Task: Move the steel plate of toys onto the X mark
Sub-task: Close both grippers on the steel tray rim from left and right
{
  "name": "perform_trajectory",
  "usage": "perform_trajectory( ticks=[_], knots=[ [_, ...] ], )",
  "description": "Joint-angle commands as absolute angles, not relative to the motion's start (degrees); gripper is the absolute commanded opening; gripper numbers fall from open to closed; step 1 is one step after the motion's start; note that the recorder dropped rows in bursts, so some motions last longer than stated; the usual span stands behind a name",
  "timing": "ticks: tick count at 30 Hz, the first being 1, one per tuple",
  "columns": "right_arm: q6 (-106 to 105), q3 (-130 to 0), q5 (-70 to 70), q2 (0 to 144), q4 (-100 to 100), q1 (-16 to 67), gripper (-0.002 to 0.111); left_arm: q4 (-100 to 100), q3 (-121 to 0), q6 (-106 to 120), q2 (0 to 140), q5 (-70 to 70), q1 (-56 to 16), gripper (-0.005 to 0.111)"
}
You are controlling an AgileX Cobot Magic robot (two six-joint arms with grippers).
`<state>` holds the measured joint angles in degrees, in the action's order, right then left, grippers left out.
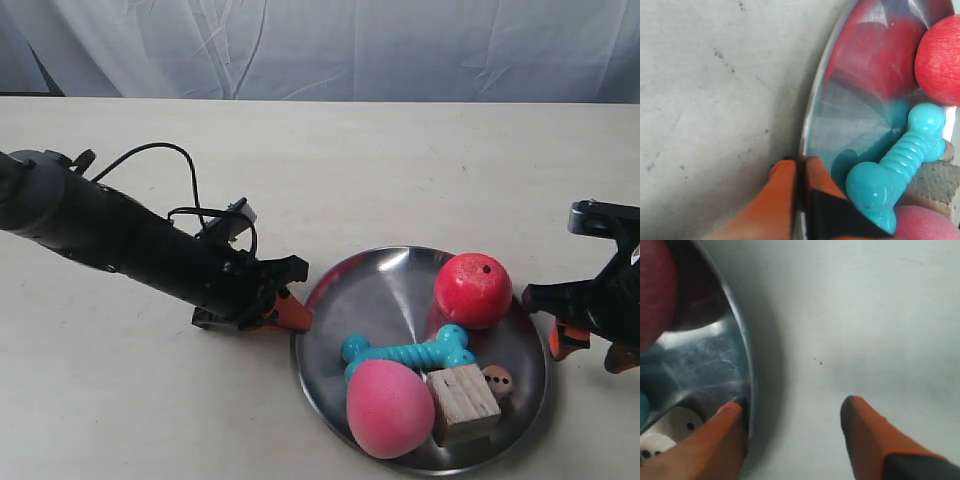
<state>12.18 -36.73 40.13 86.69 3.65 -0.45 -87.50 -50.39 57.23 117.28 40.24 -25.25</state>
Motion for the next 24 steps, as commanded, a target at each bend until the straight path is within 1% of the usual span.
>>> perform_trajectory(
  ticks=[1,4,6,11,17,24],
  knots=[
    [10.26,-35.04,35.00,86.73,8.01,-0.61,0.041,-85.05,-49.68,57.37,119.00,36.37,-25.26,0.000],
    [10.01,-33.03,32.09,86.73,10.01,-0.61,0.034,-85.05,-49.68,57.37,119.00,37.11,-25.26,0.000],
    [10.01,-32.30,30.90,86.73,10.83,-0.61,0.035,-85.05,-49.68,57.37,119.00,37.38,-25.26,0.000],
    [10.01,-32.17,29.08,87.00,10.98,-0.61,0.044,-85.05,-49.68,57.37,119.00,37.86,-25.26,0.000],
    [8.46,-31.37,27.81,90.21,14.44,-0.61,0.045,-85.05,-49.68,57.37,119.00,38.09,-25.26,0.000],
    [3.43,-30.07,25.05,90.55,20.24,-0.61,0.045,-85.28,-49.68,57.37,119.00,38.32,-25.26,0.000]
  ],
)
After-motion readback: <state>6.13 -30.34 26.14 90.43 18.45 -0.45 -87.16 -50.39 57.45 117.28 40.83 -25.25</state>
